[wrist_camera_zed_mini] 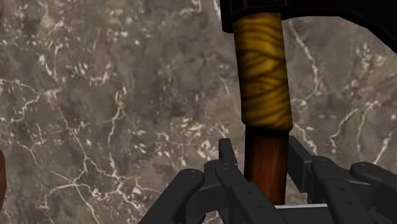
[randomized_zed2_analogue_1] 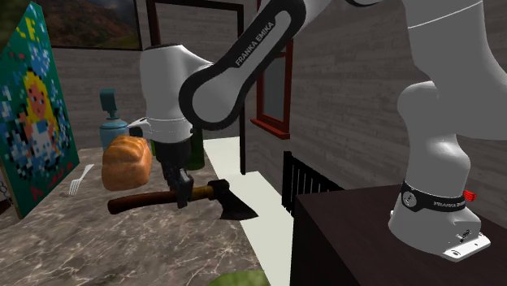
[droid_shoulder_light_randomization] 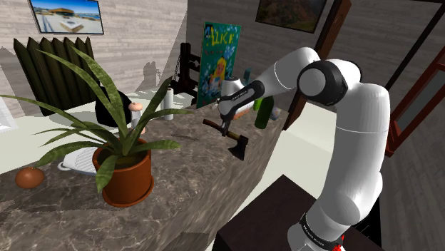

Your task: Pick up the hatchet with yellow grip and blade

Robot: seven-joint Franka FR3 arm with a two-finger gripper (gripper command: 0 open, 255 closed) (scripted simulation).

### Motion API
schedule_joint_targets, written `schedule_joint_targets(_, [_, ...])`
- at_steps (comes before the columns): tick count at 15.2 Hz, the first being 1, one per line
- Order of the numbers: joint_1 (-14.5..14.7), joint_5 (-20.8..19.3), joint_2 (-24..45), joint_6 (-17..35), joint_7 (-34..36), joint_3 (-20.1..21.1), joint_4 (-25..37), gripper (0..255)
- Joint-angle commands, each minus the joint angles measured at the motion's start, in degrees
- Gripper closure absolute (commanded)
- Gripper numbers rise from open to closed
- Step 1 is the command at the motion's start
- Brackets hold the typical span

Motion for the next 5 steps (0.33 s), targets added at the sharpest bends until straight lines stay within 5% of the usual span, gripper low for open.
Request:
schedule_joint_targets(1, [0.0,0.1,-1.1,-1.3,-0.2,0.0,0.2,255])
schedule_joint_targets(5, [0.0,0.2,-2.2,-2.6,-0.4,0.1,0.4,255])
